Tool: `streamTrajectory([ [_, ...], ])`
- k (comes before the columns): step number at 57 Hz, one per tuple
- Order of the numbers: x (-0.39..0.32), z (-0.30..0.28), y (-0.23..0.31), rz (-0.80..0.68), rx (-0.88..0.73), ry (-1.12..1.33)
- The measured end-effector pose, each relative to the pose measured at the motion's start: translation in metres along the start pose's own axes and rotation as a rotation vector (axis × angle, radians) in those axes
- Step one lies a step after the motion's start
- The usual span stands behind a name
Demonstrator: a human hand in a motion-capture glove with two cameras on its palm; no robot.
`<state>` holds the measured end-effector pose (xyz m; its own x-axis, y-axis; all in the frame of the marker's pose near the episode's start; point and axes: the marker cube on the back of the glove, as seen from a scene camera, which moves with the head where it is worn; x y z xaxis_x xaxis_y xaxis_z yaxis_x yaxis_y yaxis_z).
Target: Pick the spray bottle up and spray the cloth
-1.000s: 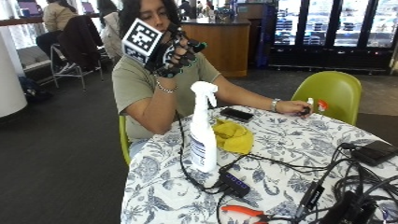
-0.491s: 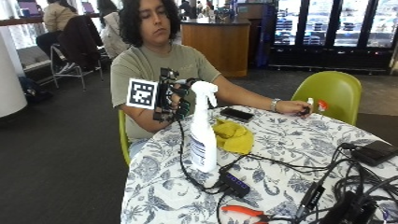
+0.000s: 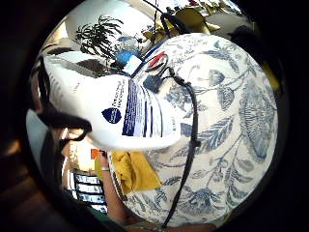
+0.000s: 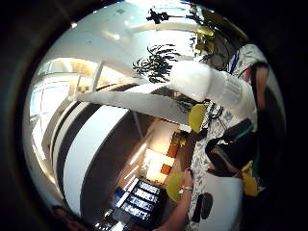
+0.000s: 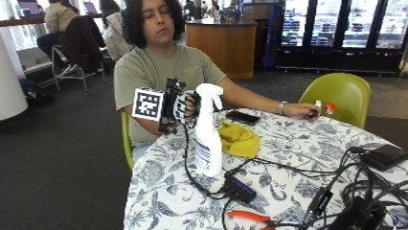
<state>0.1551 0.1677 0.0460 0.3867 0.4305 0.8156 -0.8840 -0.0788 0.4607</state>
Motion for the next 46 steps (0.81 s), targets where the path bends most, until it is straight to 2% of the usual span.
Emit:
streamTrajectory([
  [7, -0.001, 0.001, -0.001, 0.062, 0.024, -0.018],
  [15, -0.002, -0.016, 0.023, -0.003, -0.129, -0.034],
  [22, -0.01, -0.029, 0.042, 0.101, -0.205, 0.074],
  [30, -0.006, -0.052, 0.072, -0.009, -0.234, 0.11],
  [35, -0.008, -0.071, 0.095, 0.033, -0.267, 0.11],
  [37, -0.006, -0.078, 0.103, -0.002, -0.278, 0.109],
  [41, -0.005, -0.084, 0.109, -0.055, -0.188, 0.103],
  [46, -0.004, -0.095, 0.126, -0.126, -0.176, 0.108],
])
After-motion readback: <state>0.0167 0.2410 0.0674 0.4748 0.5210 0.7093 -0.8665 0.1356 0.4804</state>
